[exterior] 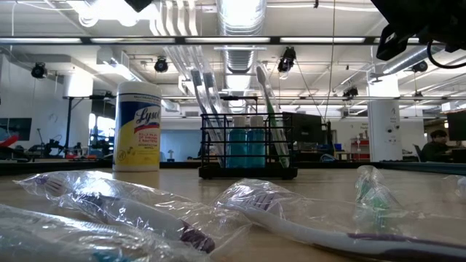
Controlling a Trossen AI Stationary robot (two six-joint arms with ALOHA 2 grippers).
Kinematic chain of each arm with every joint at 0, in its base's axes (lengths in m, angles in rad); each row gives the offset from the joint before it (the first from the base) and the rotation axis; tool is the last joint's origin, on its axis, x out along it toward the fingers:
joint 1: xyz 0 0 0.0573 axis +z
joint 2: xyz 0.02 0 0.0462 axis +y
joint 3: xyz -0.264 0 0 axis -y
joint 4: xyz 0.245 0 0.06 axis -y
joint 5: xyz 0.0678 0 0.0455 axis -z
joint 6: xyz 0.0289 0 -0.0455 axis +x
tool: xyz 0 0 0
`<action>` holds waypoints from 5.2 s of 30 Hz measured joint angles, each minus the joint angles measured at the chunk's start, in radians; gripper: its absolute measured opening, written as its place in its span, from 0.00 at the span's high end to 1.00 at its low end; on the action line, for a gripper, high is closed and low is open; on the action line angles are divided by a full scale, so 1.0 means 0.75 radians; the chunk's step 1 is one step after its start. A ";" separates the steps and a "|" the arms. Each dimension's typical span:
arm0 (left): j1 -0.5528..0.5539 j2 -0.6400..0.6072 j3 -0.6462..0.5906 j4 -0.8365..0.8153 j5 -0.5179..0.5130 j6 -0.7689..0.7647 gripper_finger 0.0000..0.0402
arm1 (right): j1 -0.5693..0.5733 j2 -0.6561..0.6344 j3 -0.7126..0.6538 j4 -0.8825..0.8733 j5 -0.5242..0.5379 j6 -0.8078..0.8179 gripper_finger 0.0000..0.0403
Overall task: Pick & Place toothbrushing station
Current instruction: Put the green toothbrush into the black mesh organizer
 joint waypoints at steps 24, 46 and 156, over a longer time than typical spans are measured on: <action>-0.452 -0.893 -1.132 0.735 -0.517 -0.159 0.99 | 0.000 0.029 -0.001 -0.013 0.001 0.037 0.98; -0.450 -1.161 -1.399 0.776 -0.613 -0.079 0.99 | -0.001 0.036 0.019 0.006 0.004 0.021 0.98; -0.450 -1.153 -1.284 0.406 -0.469 0.059 0.96 | 0.134 1.626 1.975 -2.790 -0.245 2.318 0.48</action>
